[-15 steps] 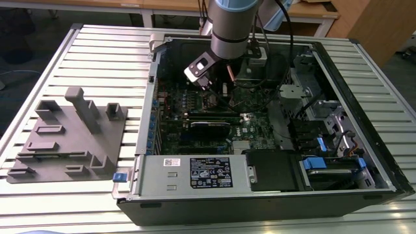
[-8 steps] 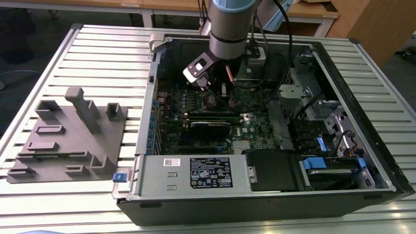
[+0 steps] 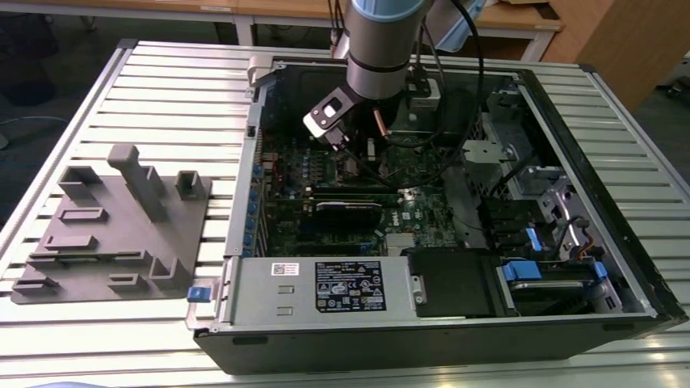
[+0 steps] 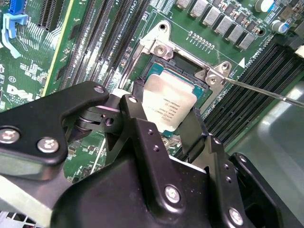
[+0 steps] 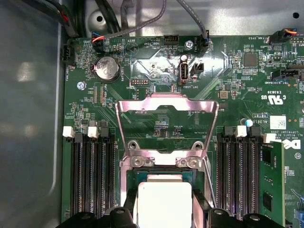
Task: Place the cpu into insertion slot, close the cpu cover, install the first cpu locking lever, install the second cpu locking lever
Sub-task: 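Place the cpu into insertion slot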
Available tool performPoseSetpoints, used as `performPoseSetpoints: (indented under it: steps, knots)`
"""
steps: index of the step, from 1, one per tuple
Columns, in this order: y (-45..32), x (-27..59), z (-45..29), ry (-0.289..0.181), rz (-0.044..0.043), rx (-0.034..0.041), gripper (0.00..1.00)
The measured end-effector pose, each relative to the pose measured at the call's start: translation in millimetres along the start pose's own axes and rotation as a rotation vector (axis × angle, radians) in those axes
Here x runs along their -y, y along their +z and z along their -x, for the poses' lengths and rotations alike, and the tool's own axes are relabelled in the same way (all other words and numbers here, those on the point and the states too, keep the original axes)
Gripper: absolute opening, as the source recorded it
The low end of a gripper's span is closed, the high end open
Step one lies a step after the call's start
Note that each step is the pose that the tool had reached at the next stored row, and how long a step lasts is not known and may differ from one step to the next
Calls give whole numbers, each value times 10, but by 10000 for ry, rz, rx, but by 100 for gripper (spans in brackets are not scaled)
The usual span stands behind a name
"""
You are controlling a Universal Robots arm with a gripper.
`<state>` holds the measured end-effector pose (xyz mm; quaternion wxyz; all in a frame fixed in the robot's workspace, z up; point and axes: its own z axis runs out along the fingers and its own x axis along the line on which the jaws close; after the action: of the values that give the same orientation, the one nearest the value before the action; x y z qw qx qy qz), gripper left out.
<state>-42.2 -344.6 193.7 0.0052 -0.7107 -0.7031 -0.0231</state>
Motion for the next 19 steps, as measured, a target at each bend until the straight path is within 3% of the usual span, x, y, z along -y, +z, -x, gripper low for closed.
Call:
performPoseSetpoints:
  steps: [19]
  knots:
    - [5, 19, 1, 0, 4, 0, 54]
